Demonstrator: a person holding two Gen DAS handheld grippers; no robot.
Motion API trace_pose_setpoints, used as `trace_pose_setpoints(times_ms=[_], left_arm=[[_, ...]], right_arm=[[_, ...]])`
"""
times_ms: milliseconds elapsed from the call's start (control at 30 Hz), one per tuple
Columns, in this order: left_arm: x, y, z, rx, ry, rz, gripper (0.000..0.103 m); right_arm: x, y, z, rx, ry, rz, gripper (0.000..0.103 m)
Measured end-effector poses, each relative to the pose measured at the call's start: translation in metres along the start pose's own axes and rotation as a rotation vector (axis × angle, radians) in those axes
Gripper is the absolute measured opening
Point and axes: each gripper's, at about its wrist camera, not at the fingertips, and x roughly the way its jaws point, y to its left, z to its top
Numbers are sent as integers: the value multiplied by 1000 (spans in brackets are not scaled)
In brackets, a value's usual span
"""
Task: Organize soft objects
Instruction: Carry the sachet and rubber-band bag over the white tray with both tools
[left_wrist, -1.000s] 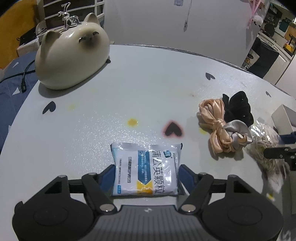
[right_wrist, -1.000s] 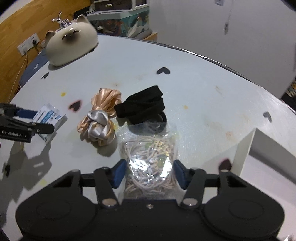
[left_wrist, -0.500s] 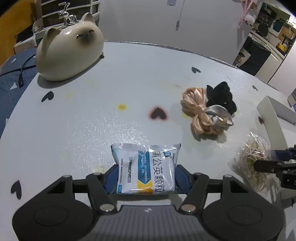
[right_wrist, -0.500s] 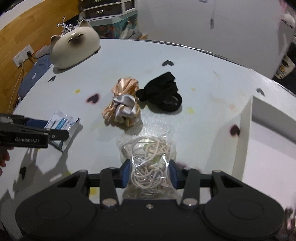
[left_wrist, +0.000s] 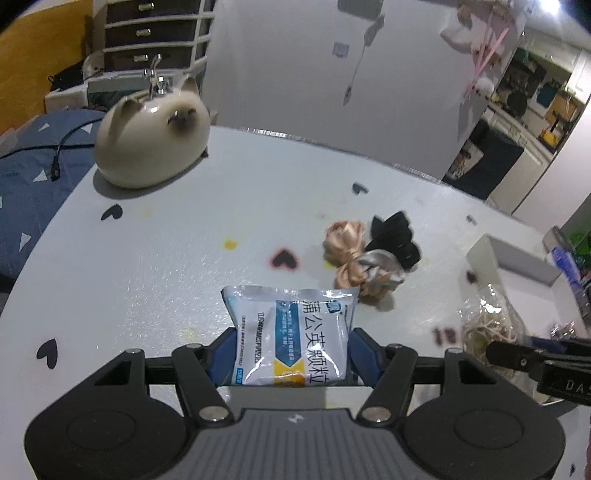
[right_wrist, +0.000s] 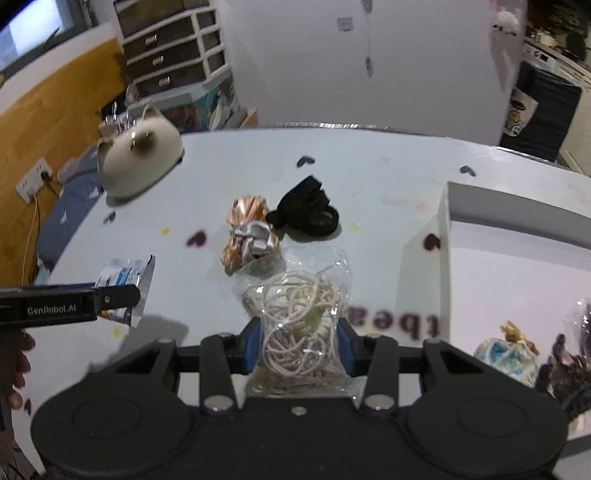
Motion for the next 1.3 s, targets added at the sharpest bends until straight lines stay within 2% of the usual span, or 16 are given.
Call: trace_pose_setpoints(times_ms=[333,867,1033,1300], left_arm=[[-38,-49,-8,-31,-67,-41,66],[-44,-186,-14,38,-124,-92,66],[-33,-229,-8,118,-123,-123,66],[6,-290,15,366,-90,-204,66]], right_arm=[[-47,-34,-9,61,-67,8,44],[-104,-146,-11,120,-134,5,44],[-111,-181,-10,158,-154,-9,44],[-114,-234,-3,249,-180,-70,44]])
